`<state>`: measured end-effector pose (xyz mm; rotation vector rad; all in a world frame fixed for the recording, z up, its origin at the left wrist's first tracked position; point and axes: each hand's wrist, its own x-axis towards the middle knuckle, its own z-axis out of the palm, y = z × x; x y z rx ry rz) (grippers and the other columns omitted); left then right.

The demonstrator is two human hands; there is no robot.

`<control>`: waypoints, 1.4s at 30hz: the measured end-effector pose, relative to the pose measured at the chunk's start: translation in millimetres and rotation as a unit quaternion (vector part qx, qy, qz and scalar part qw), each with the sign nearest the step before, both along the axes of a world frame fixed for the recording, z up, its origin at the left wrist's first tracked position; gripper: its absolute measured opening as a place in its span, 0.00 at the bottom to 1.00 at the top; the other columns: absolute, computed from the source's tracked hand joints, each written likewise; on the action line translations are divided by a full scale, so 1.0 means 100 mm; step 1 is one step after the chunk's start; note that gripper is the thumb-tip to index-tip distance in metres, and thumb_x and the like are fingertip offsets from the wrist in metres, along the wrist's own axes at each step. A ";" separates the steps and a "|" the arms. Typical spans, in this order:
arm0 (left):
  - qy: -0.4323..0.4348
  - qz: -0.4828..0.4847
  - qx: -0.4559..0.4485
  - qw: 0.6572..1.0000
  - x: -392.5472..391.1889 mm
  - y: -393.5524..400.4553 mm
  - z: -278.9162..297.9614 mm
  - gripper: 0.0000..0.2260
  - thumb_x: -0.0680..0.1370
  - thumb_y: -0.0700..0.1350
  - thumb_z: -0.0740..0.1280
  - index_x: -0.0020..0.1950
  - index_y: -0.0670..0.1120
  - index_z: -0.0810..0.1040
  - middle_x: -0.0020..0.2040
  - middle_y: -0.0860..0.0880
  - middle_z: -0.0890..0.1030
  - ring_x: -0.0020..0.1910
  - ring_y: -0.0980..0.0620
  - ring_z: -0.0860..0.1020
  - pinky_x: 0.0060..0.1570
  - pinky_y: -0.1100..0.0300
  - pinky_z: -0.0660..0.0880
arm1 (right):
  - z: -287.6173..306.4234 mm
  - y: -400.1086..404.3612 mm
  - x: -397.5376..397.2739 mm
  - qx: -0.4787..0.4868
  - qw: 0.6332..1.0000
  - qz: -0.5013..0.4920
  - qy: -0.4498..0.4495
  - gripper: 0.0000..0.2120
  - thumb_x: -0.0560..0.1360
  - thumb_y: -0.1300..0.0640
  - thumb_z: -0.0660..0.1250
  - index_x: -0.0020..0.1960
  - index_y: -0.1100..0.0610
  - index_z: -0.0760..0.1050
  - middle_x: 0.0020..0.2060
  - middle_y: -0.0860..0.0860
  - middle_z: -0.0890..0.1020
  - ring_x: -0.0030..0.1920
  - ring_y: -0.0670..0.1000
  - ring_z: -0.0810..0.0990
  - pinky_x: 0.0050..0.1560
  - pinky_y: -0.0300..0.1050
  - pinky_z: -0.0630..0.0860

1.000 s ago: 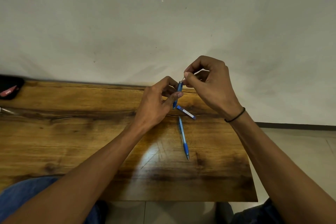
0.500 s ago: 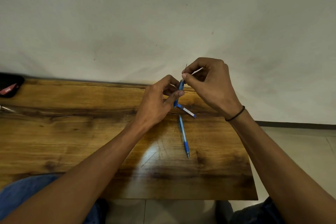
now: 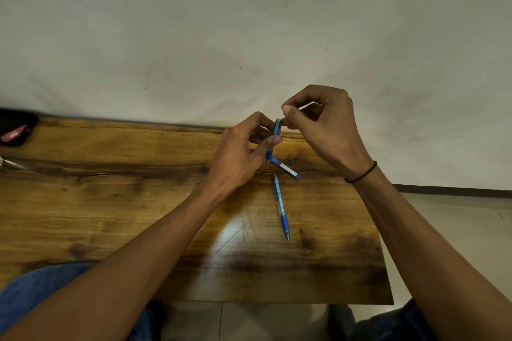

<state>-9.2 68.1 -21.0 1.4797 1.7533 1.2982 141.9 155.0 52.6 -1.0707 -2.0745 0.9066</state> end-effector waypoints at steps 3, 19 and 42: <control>-0.008 0.005 0.000 1.000 -0.01 0.00 -0.01 0.07 0.80 0.48 0.74 0.57 0.50 0.80 0.46 0.60 0.85 0.47 0.64 0.84 0.46 0.65 0.82 | -0.08 0.08 0.06 0.002 1.000 0.001 -0.010 0.02 0.80 0.61 0.72 0.51 0.60 0.83 0.43 0.48 0.85 0.41 0.46 0.88 0.46 0.47 0.86; -0.024 0.001 0.006 1.000 -0.01 0.01 -0.02 0.07 0.81 0.47 0.74 0.56 0.47 0.80 0.46 0.58 0.86 0.48 0.60 0.86 0.45 0.60 0.83 | -0.84 0.14 0.27 0.076 0.906 0.158 -0.385 0.04 0.78 0.61 0.71 0.51 0.53 0.79 0.48 0.53 0.84 0.48 0.58 0.82 0.45 0.55 0.81; -0.012 -0.007 0.018 1.000 0.02 0.00 -0.06 0.06 0.81 0.49 0.74 0.55 0.52 0.80 0.45 0.60 0.84 0.48 0.63 0.84 0.46 0.69 0.81 | 0.03 0.04 0.09 0.119 0.979 0.148 -0.070 0.07 0.81 0.69 0.68 0.54 0.63 0.84 0.48 0.55 0.83 0.45 0.49 0.82 0.44 0.44 0.84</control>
